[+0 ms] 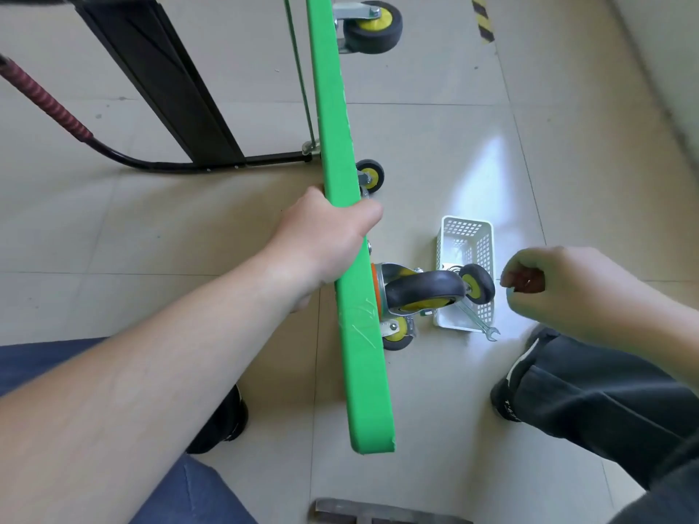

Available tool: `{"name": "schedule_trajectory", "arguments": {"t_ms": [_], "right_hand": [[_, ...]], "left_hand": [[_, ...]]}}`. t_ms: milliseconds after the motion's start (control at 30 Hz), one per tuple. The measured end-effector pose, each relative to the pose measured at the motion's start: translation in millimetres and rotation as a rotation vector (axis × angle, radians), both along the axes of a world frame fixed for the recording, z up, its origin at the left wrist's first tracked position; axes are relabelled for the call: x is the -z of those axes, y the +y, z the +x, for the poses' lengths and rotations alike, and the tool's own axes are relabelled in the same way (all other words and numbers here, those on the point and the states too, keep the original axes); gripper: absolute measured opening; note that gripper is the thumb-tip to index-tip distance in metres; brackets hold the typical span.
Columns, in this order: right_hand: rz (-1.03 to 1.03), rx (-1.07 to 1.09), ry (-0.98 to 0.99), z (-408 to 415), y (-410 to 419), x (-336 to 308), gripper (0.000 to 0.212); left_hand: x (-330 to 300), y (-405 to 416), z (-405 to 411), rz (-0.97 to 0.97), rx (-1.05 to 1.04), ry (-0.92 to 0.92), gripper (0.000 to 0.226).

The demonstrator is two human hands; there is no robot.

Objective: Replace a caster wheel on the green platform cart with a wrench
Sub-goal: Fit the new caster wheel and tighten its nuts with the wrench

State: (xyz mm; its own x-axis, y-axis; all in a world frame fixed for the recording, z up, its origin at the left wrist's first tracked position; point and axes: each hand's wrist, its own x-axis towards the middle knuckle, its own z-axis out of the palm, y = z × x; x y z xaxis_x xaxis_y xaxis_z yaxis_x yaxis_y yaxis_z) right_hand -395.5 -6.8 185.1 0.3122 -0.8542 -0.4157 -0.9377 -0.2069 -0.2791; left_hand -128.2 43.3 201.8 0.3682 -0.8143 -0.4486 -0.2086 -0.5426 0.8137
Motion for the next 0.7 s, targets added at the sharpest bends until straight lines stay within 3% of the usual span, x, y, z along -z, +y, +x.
{"name": "schedule_trajectory", "arguments": {"t_ms": [200, 333, 533, 700], "right_hand": [[0.165, 0.073, -0.407, 24.6, 63.5, -41.9, 0.021], [0.366, 0.175, -0.692, 49.1, 86.4, -45.1, 0.008], [0.440, 0.213, -0.776, 69.4, 94.7, -26.4, 0.010], [0.397, 0.214, -0.762, 75.0, 94.5, -15.6, 0.006]], "left_hand": [[-1.9, 3.3, -0.5, 0.033, -0.028, 0.034, 0.031], [-7.0, 6.1, -2.5, 0.058, -0.043, 0.091, 0.037], [-10.4, 27.8, -8.3, 0.117, 0.043, 0.044, 0.063], [-12.3, 59.2, -17.0, 0.138, 0.077, 0.024, 0.051]]}}
